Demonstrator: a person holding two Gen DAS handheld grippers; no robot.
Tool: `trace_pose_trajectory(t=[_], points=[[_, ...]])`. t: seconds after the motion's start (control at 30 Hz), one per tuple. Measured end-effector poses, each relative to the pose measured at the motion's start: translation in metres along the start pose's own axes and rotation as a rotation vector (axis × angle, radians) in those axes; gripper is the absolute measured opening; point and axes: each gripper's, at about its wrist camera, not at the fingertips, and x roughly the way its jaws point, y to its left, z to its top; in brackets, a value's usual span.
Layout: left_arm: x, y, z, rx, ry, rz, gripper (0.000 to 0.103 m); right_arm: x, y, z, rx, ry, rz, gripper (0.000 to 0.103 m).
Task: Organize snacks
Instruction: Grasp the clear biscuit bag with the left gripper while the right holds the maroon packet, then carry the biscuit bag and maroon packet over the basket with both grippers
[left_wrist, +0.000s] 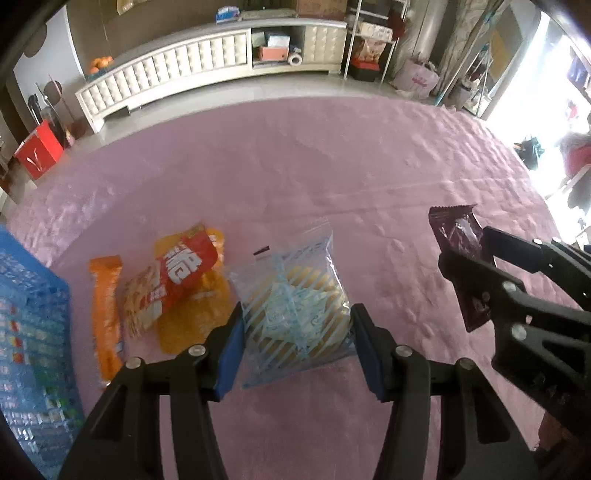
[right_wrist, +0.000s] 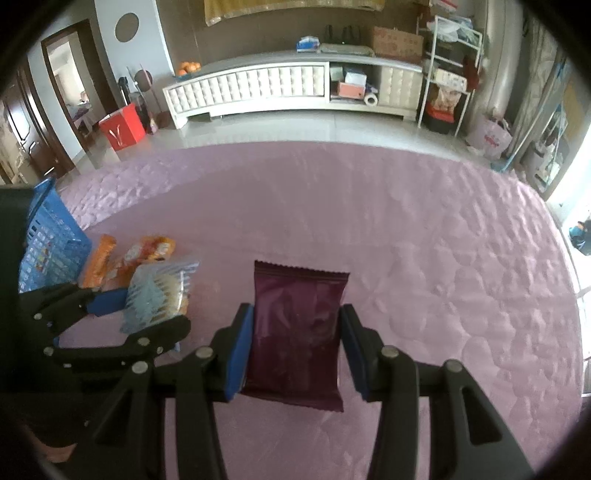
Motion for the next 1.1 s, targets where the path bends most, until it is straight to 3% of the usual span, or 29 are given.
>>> trace_pose_trajectory(t=[0.57,1.1], points=[[-0.128,0.040,-0.050,0.014,-0.151,0.021,0.052,-0.087,0.122,0.015,-0.182,-0.120,0.064,0.051],[-0.247,0.161,-0.099,-0.102,-0.292,0.090,0.052,-0.145,0.248,0.030,-0.340,-0.208,0.093,0.051]])
